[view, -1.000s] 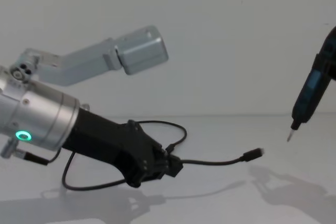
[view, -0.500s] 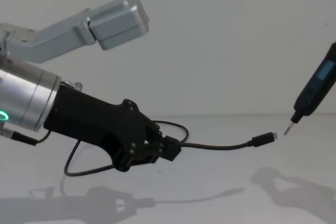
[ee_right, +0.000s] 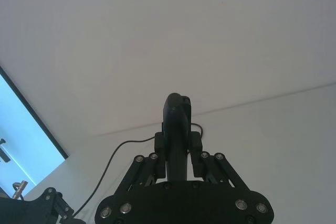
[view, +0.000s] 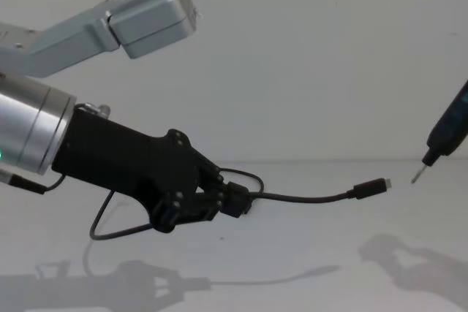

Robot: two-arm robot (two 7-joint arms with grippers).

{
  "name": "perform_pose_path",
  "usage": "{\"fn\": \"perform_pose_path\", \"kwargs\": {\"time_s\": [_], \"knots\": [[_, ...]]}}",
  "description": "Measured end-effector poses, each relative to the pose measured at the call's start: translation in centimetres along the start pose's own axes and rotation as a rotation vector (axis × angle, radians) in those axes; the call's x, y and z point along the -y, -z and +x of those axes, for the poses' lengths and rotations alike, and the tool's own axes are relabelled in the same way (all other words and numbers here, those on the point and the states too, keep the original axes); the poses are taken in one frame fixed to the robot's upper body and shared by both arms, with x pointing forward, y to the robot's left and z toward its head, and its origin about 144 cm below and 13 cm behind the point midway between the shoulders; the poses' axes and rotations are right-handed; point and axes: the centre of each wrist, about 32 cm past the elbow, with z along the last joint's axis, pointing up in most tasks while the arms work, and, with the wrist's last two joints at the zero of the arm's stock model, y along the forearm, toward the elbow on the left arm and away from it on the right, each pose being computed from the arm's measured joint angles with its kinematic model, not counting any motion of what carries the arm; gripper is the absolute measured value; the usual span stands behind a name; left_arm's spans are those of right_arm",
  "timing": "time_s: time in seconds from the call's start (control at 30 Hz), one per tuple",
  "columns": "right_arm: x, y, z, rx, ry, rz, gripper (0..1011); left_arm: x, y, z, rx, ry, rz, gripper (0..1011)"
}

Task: Pick up the data cable with the one hand.

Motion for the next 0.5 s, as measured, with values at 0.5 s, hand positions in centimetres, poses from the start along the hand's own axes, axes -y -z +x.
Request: {"fn": "perform_pose_path", "kwargs": {"time_s": [0.5], "knots": [[0.09, -0.32, -0.15, -0.020, -0.013, -0.035, 269, -0.22, -0.04, 0.07, 0.010, 0.005, -0.006, 51]]}}
